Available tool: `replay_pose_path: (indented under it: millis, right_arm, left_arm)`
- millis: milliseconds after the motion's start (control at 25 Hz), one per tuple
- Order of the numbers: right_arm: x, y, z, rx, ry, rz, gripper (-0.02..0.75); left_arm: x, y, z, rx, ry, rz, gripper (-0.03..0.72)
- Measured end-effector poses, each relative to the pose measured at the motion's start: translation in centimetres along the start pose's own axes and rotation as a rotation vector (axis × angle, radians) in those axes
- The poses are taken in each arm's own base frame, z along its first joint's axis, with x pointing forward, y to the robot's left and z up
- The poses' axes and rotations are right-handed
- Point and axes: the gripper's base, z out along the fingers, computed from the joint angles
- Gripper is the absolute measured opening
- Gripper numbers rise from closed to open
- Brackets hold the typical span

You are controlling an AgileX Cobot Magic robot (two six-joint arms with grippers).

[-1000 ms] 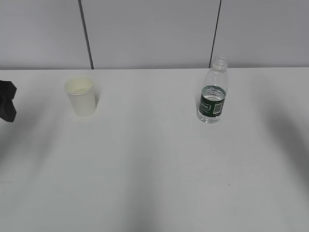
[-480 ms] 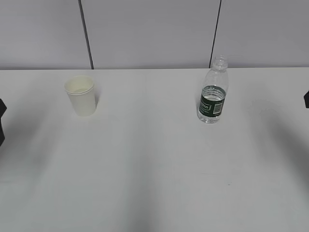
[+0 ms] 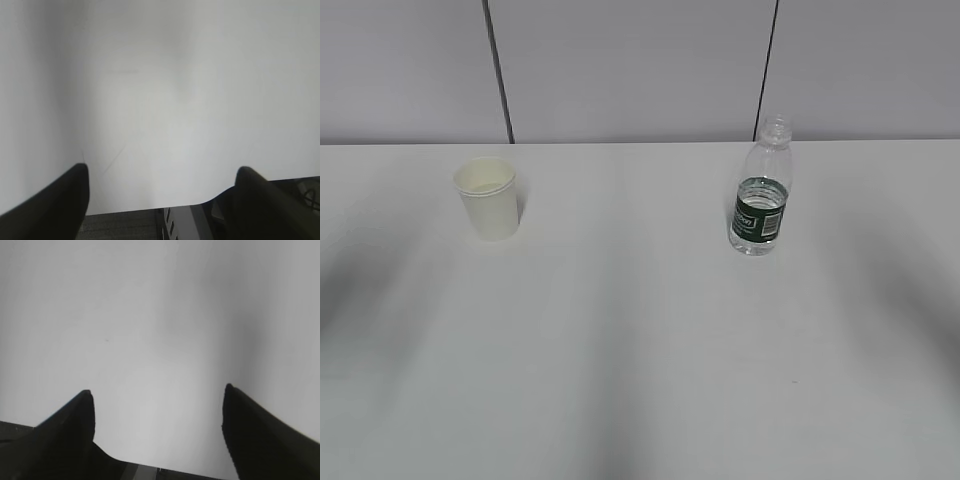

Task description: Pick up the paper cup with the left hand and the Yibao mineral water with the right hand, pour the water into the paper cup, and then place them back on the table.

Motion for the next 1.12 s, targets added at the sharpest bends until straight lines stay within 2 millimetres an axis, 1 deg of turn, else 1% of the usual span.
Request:
replay_pose_path:
  millis: [200,320,400,600,760,920,1000,1120]
  right_arm:
    - [1.2,0.3,-1.0,-0.012,0.051,-0.016,0.586]
    - [1.7,0.4,-1.8,-0.011,0.034,-0.021,0.586]
    - [2.0,0.5,-2.4,-0.010,0.012,-0.024,0.586]
    - [3.9,0.9,-4.1,-0.010,-0.051,-0.034,0.586]
    - [5.4,1.4,-6.1,-0.029,-0.135,-0.038,0.586]
    - [7.2,2.0,-8.2,-0.046,-0.237,-0.046,0.586]
    - [8.5,2.3,-9.2,-0.052,-0.290,-0.053,0.586]
    - [10.4,2.6,-10.2,-0.053,-0.354,-0.061,0.586]
  left_arm:
    - [1.0,0.0,-1.8,0.010,-0.068,0.002,0.530]
    - [1.9,-0.1,-3.1,0.029,-0.114,-0.002,0.530]
    - [2.9,0.0,-3.7,0.033,-0.144,-0.003,0.528]
    - [6.5,0.2,-3.9,0.035,-0.169,-0.002,0.528]
    - [9.3,0.4,-4.0,0.037,-0.211,0.000,0.528]
    - [12.2,0.6,-4.8,0.038,-0.299,0.003,0.528]
    - [13.8,0.7,-5.3,0.045,-0.358,0.003,0.528]
    - [16.0,0.6,-6.2,0.081,-0.451,0.001,0.528]
